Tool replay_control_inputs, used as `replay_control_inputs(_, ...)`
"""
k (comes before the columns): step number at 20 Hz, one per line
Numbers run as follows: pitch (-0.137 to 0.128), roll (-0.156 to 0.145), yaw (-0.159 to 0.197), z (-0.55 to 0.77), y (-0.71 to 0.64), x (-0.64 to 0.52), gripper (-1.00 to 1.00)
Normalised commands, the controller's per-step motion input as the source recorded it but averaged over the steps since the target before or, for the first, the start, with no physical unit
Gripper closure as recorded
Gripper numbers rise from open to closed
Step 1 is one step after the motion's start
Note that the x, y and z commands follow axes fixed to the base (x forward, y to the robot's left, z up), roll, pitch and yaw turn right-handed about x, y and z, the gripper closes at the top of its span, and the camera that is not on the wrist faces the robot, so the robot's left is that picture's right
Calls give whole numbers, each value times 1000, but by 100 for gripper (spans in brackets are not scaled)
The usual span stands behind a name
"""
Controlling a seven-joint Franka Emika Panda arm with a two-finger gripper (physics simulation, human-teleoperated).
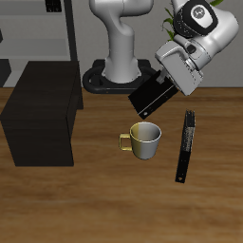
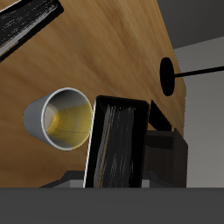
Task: Place the right black book in the top region of the shelf
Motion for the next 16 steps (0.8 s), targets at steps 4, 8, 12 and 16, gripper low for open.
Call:
replay_control_inputs(4,12,-10,-13,-12,-151,18,100)
replay_control_inputs(8,0,-28,-1,-107,-138,28,100)
replay_control_inputs(12,27,-51,-11,-112,-326,43,100)
replay_control_inputs(16,35,-23,-8,-114,-257,71,100)
